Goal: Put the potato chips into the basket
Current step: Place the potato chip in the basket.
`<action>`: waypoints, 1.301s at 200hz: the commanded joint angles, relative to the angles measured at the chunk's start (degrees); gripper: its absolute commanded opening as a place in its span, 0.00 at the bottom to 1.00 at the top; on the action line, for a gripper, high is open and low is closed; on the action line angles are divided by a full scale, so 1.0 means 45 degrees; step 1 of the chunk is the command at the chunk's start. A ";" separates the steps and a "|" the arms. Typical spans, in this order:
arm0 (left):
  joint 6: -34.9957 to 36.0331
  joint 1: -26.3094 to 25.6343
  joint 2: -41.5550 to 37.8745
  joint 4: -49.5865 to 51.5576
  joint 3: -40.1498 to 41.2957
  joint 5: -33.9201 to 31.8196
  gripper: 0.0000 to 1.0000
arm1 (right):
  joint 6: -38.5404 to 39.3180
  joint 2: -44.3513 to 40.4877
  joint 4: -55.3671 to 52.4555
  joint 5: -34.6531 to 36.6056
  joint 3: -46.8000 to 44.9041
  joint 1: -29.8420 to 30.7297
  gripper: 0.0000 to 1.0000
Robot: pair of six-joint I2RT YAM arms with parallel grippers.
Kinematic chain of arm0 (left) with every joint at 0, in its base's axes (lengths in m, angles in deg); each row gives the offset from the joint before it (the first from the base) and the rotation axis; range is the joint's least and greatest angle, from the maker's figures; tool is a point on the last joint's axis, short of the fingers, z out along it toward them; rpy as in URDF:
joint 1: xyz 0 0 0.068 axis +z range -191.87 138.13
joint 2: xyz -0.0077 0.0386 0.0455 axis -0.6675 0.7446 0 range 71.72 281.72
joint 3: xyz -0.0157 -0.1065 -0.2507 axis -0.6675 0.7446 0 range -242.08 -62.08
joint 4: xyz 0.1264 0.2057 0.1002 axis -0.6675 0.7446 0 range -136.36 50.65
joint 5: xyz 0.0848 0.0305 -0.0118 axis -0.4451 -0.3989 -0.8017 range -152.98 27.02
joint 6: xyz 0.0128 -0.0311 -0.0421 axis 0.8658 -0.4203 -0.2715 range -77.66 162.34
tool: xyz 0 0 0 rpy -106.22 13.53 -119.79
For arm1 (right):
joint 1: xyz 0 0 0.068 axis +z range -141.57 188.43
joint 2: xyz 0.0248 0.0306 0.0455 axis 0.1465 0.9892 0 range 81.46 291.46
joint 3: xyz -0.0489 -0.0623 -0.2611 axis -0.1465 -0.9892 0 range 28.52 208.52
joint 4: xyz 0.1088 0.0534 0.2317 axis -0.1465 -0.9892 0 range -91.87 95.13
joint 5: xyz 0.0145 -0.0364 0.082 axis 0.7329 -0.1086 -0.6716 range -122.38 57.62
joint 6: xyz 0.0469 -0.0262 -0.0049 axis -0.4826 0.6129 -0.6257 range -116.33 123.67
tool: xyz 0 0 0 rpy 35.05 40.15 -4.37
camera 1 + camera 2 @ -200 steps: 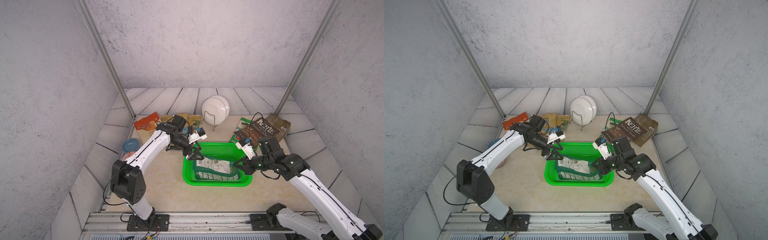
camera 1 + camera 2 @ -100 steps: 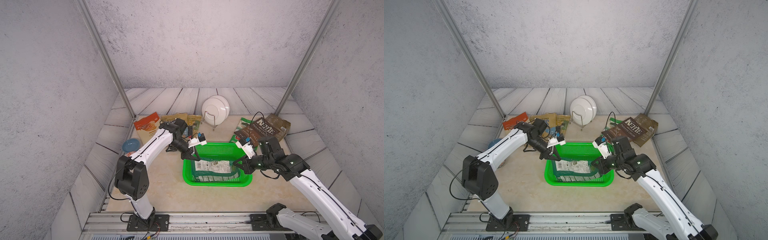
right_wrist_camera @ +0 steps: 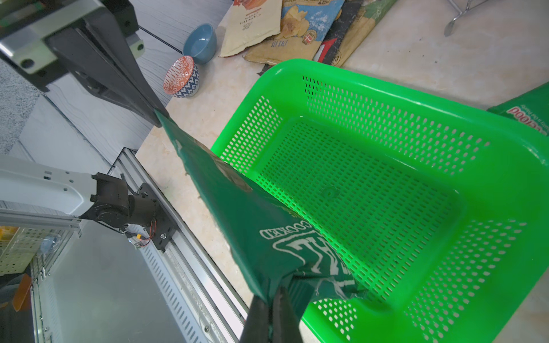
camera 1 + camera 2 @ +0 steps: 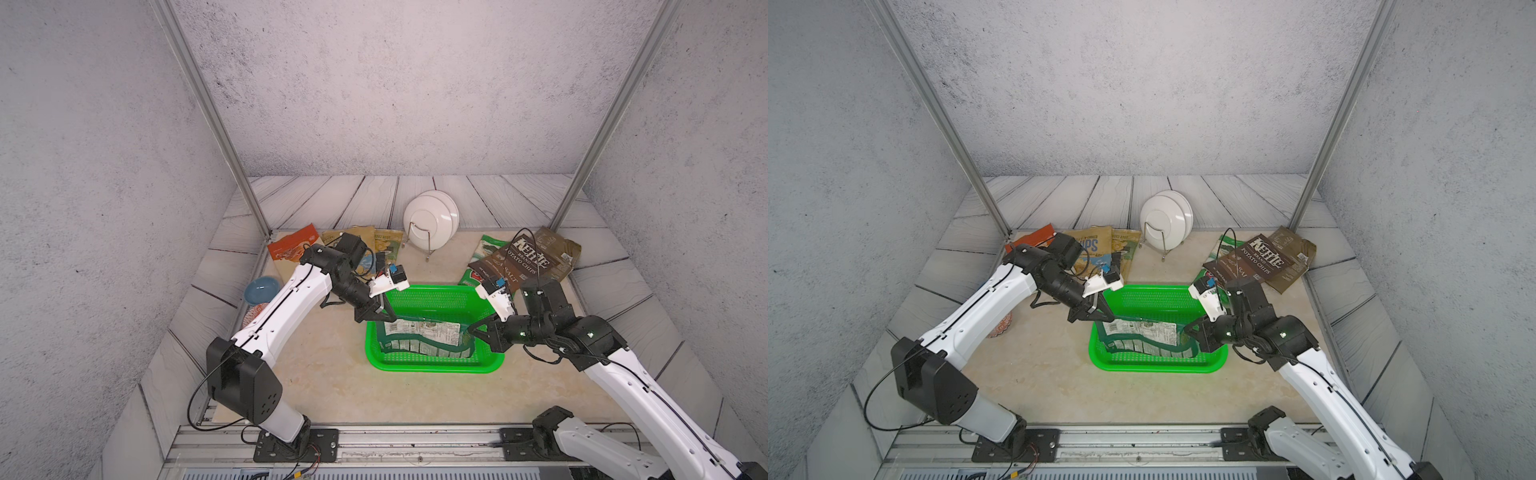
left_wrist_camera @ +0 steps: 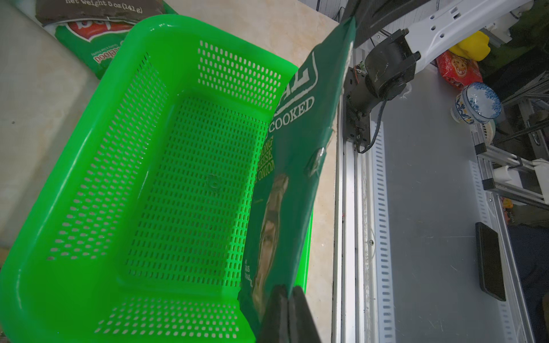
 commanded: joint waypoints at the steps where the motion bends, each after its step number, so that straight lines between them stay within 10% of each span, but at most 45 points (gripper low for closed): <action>1: -0.0288 0.0132 0.0444 0.0375 -0.0044 -0.0522 0.00 | -0.0568 -0.0097 -0.0336 0.1118 -0.0317 -0.0077 0.00; 105: -0.0764 0.0114 0.2315 0.0056 -0.0382 -0.0569 0.00 | -0.0774 0.2682 -0.1150 0.3622 0.0375 -0.0104 0.00; 160: -0.1445 0.0113 0.2631 -0.0953 -0.0810 -0.1247 0.17 | -0.0522 0.4074 -0.1055 0.4721 0.1166 -0.0111 0.00; 200: -0.2213 0.0133 0.3030 -0.2119 -0.1335 -0.2623 0.44 | -0.0392 0.4985 -0.0681 0.5869 0.1739 -0.0116 0.15; 238: -0.3117 0.0169 0.3063 -0.3206 -0.1524 -0.3265 0.52 | -0.0439 0.5334 0.0230 0.6726 0.2256 -0.0116 0.53; 260: -0.3931 0.0355 0.2491 -0.4032 -0.1194 -0.3766 0.58 | -0.0500 0.5537 0.0171 0.7152 0.2795 -0.0097 0.56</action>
